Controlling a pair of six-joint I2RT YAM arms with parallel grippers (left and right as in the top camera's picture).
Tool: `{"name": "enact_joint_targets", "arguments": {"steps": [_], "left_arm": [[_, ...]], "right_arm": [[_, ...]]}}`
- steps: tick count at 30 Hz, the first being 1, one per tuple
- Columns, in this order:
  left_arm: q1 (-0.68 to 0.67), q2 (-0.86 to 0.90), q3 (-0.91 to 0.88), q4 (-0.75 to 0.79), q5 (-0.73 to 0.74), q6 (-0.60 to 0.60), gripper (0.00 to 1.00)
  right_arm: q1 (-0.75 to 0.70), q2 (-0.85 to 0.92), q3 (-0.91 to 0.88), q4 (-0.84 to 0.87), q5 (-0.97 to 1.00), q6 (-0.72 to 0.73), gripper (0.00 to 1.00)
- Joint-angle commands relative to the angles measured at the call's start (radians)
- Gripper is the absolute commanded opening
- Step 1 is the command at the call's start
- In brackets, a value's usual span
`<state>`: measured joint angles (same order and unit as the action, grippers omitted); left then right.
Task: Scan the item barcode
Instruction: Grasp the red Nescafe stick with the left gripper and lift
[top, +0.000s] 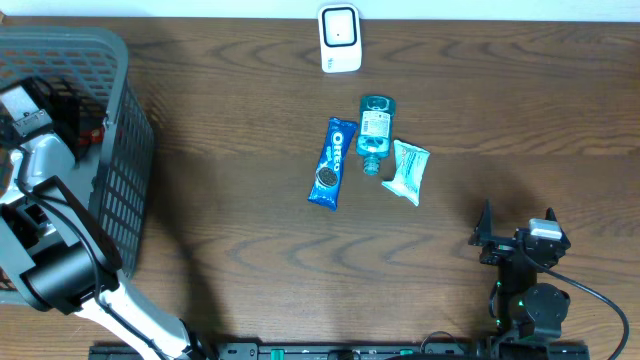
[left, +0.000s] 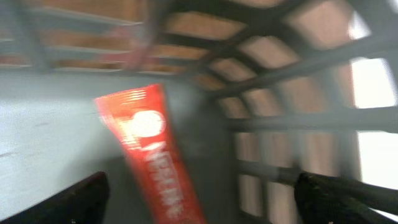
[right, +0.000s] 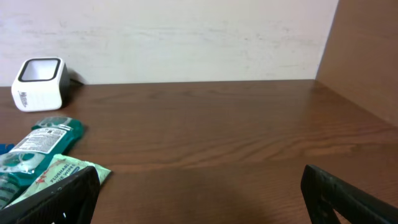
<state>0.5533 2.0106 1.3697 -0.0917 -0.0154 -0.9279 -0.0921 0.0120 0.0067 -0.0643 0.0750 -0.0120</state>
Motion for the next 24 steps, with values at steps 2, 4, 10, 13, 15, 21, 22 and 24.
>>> {"name": "enact_joint_targets", "arguments": {"steps": [2, 4, 10, 13, 15, 21, 22, 24], "left_arm": [[-0.005, 0.005, 0.02, 0.031, 0.09, 0.082, 0.65], [-0.005, 0.005, 0.02, 0.035, 0.082, 0.082, 0.41], [-0.005, 0.013, 0.02, 0.033, 0.021, 0.082, 0.19], [-0.007, 0.03, 0.02, 0.035, 0.022, 0.082, 0.19], [-0.01, 0.048, 0.02, 0.038, 0.023, 0.082, 0.18], [-0.018, 0.117, 0.02, 0.045, 0.027, 0.081, 0.18], [-0.02, 0.128, 0.02, 0.045, 0.028, 0.081, 0.19], [-0.022, 0.146, 0.02, 0.04, 0.032, 0.081, 0.19]], "right_arm": [[0.01, -0.005, -0.001, -0.003, 0.002, -0.011, 0.99], [0.01, -0.005, -0.001, -0.003, 0.002, -0.011, 0.99], [0.01, -0.005, -0.001, -0.003, 0.002, -0.011, 0.99], [0.01, -0.005, -0.001, -0.003, 0.002, -0.011, 0.99], [0.01, -0.005, -0.001, -0.003, 0.002, -0.011, 0.99], [0.01, -0.005, -0.001, -0.003, 0.002, -0.011, 0.99], [0.01, -0.005, -0.001, -0.003, 0.002, -0.011, 0.99], [0.01, -0.005, -0.001, -0.003, 0.002, -0.011, 0.99]]}}
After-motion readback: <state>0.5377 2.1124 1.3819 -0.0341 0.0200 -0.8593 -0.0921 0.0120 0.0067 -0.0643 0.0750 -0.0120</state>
